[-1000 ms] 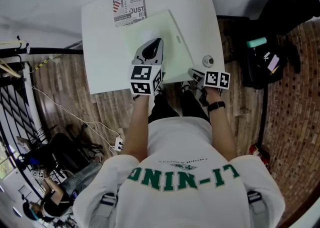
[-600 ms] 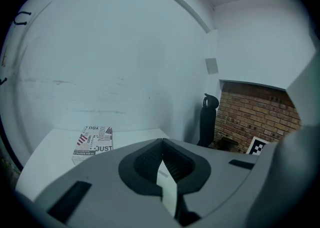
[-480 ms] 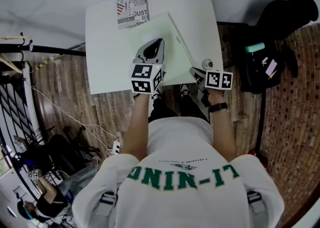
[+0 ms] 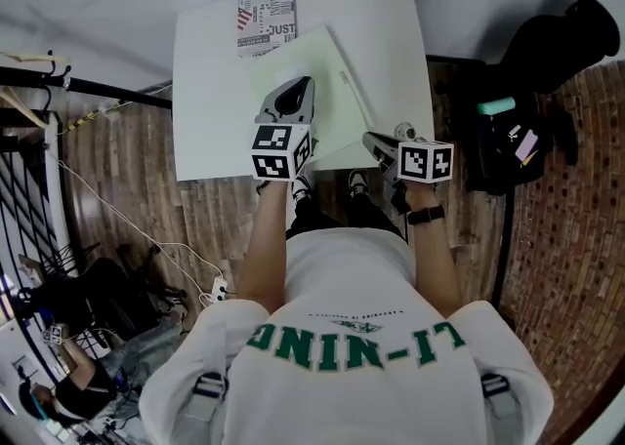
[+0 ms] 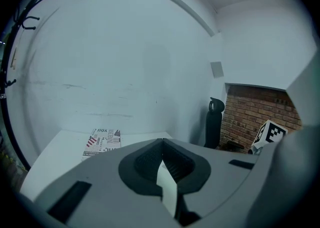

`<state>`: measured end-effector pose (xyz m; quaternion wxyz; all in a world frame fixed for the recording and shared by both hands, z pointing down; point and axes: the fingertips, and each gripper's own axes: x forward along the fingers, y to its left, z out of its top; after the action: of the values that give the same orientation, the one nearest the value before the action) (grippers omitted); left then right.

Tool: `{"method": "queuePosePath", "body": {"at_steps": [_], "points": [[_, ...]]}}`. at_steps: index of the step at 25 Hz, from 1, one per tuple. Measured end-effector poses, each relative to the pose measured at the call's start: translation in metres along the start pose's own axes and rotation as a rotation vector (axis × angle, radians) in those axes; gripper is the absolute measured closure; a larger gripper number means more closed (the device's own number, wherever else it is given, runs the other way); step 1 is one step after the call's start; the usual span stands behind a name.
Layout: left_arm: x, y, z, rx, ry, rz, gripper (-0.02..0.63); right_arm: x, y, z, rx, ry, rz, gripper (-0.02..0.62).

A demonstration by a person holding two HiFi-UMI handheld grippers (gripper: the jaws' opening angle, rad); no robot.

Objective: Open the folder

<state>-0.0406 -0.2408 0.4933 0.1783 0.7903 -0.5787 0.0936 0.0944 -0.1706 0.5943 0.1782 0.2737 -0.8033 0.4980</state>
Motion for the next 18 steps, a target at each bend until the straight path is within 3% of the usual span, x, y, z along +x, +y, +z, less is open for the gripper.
{"method": "queuePosePath", "body": {"at_steps": [4, 9, 18], "points": [[-0.002, -0.001, -0.001, 0.001, 0.005, -0.001, 0.592, -0.003, 0.022, 0.006, -0.030, -0.010, 0.057, 0.580], [-0.013, 0.003, 0.010, 0.011, -0.026, 0.017, 0.592, -0.003, 0.036, 0.017, -0.107, -0.006, 0.059, 0.580], [-0.058, 0.037, 0.040, 0.007, -0.114, 0.124, 0.592, 0.002, 0.094, 0.014, -0.239, 0.038, 0.181, 0.580]]}}
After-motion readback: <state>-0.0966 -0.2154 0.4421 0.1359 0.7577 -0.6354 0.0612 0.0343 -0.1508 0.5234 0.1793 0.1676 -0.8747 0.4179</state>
